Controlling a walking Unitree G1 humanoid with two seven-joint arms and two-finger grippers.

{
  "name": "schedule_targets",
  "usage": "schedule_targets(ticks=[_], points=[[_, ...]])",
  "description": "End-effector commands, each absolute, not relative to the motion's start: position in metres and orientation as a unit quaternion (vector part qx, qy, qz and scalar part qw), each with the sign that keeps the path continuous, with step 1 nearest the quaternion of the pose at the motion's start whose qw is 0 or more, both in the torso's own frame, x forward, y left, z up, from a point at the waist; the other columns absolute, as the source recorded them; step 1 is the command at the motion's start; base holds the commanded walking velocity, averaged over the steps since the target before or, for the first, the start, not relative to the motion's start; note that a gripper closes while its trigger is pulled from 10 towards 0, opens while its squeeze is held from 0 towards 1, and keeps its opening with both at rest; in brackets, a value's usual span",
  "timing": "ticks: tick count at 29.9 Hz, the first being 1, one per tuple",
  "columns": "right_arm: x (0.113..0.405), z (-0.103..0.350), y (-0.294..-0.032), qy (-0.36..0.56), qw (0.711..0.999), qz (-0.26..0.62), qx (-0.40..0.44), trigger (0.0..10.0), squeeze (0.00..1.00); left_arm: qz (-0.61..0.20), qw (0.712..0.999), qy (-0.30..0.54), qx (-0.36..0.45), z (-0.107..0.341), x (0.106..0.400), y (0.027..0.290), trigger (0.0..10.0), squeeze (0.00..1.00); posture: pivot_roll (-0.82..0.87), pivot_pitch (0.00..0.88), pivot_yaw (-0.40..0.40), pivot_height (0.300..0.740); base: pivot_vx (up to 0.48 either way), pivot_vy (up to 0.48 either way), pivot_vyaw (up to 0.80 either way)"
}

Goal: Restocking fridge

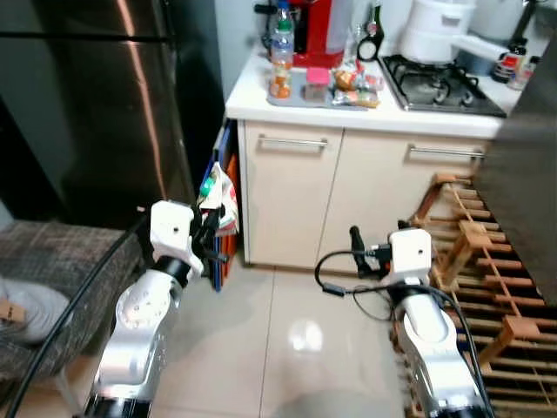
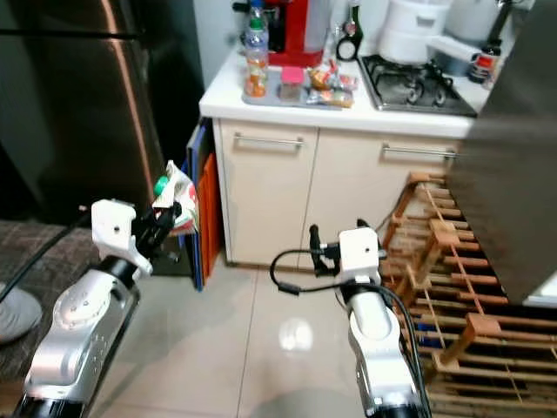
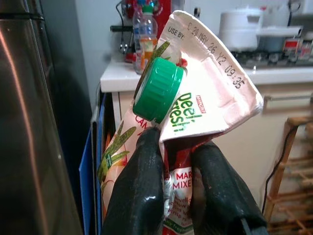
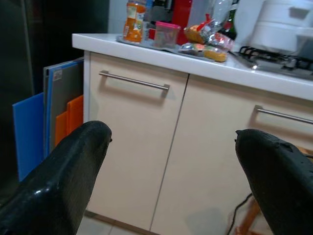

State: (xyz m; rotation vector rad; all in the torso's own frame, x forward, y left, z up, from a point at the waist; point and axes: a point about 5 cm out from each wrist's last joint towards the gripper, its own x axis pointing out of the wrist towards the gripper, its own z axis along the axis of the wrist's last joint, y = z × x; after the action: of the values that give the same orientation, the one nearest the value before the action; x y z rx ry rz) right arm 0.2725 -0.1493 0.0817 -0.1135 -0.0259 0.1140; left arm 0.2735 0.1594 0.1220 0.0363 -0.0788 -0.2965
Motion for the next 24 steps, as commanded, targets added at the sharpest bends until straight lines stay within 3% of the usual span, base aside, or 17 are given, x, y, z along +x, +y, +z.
schedule_targets(ticks=[1,7,9,24], points=[[0.274,0.082,-0.156,-0.012,0.997,0.045,-0.061,10.0,0.0,-0.169,0.984,-0.053,0.014,0.128,0.276,0.152,10.0,0.0,-0.14,0.0,0.039,0.74,0.0,-0.472,0.0],[0.276,0.082,-0.156,-0.014,0.997,0.044,-0.059,10.0,0.0,-0.182,0.982,-0.056,0.01,0.129,0.278,0.15,10.0,0.0,-0.14,0.0,0.045,0.74,0.0,-0.472,0.0],[0.277,0.082,-0.156,-0.015,0.997,0.043,-0.059,10.0,0.0,-0.17,0.984,-0.048,-0.033,0.133,0.281,0.151,10.0,0.0,-0.14,0.0,0.046,0.74,0.0,-0.472,0.0],[0.277,0.082,-0.154,-0.021,0.997,0.052,-0.056,10.0,0.0,-0.192,0.979,-0.06,-0.019,0.137,0.278,0.143,10.0,0.0,-0.14,0.0,0.043,0.74,0.0,-0.472,0.0]])
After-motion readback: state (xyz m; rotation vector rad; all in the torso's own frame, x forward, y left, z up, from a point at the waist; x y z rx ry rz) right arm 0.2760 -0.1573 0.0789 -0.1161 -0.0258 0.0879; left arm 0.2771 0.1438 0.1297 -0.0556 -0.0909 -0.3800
